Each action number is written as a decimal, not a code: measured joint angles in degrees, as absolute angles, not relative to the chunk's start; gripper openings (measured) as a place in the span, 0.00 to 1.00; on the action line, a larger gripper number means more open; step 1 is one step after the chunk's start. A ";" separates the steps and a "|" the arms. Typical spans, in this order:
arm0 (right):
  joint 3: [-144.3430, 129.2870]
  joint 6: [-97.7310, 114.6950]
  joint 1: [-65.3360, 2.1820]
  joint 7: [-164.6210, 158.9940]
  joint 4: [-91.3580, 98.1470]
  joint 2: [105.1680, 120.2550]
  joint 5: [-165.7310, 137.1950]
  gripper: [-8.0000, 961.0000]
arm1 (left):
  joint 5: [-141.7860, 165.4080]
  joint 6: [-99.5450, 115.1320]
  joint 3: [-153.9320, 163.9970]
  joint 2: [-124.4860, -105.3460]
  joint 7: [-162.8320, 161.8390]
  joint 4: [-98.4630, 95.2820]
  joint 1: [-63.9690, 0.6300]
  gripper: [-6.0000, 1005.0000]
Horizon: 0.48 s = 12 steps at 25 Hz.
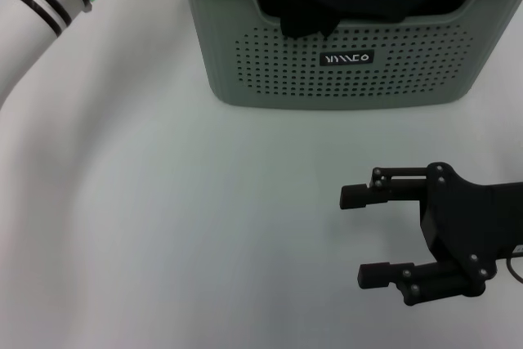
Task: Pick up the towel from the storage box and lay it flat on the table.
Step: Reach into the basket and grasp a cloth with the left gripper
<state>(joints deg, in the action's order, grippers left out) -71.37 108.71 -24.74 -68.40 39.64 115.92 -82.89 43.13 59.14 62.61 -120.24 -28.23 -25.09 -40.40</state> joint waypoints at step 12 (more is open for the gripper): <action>-71.37 108.67 -25.06 -67.89 38.49 116.02 -82.61 0.75 | 43.00 57.88 62.95 -120.45 -32.12 -24.19 -42.25 0.34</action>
